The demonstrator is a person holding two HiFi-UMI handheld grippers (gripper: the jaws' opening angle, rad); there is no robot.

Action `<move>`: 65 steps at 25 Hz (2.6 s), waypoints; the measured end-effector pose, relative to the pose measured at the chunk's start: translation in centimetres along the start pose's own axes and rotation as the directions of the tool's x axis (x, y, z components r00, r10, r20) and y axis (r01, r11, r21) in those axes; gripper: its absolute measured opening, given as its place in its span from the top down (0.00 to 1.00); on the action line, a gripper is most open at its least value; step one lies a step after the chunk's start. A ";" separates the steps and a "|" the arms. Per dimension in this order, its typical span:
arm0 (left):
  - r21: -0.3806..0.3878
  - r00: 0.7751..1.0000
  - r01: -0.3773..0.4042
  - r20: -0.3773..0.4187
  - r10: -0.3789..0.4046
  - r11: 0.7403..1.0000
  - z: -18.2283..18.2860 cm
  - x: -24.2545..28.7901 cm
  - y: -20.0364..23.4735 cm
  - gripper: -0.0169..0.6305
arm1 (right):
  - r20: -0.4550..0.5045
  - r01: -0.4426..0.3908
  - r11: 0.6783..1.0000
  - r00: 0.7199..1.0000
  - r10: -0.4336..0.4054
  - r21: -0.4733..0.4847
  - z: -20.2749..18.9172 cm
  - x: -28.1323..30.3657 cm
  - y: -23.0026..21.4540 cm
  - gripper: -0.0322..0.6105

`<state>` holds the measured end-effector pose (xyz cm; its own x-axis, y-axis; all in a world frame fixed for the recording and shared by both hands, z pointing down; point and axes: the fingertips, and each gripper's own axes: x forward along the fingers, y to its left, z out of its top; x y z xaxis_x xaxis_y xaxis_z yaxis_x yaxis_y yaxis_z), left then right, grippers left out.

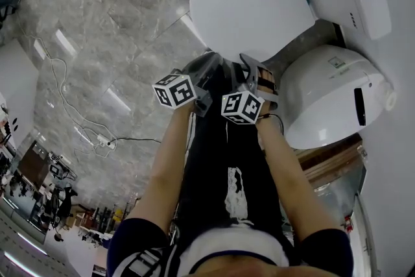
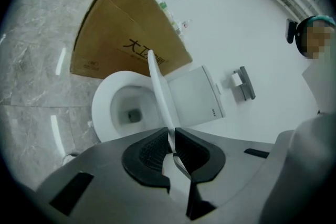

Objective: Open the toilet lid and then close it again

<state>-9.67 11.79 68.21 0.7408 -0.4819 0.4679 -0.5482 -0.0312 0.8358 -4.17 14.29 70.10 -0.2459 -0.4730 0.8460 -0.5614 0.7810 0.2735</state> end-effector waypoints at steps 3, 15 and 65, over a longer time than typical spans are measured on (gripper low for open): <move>0.028 0.999 0.036 0.010 -0.036 0.999 0.6 -0.2 -1.7 0.91 | 0.009 -0.016 0.999 1.000 0.015 0.034 0.3 -1.2 -0.9 0.77; 0.280 0.996 0.076 -0.072 -0.058 0.957 3.1 -1.8 -7.1 0.87 | 0.042 -0.074 0.983 0.997 0.068 0.167 1.0 -5.1 -4.9 0.78; 0.697 1.000 -0.023 0.025 0.008 0.717 13.5 -4.0 -30.1 0.91 | 0.099 -0.223 0.849 0.975 0.200 0.479 -1.1 -14.3 -22.1 0.82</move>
<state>-1.36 2.82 37.36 0.7268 -0.5036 0.4670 -0.6802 -0.6218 0.3881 12.62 4.29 52.46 -0.4301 -0.3453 0.8341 -0.8004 0.5732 -0.1754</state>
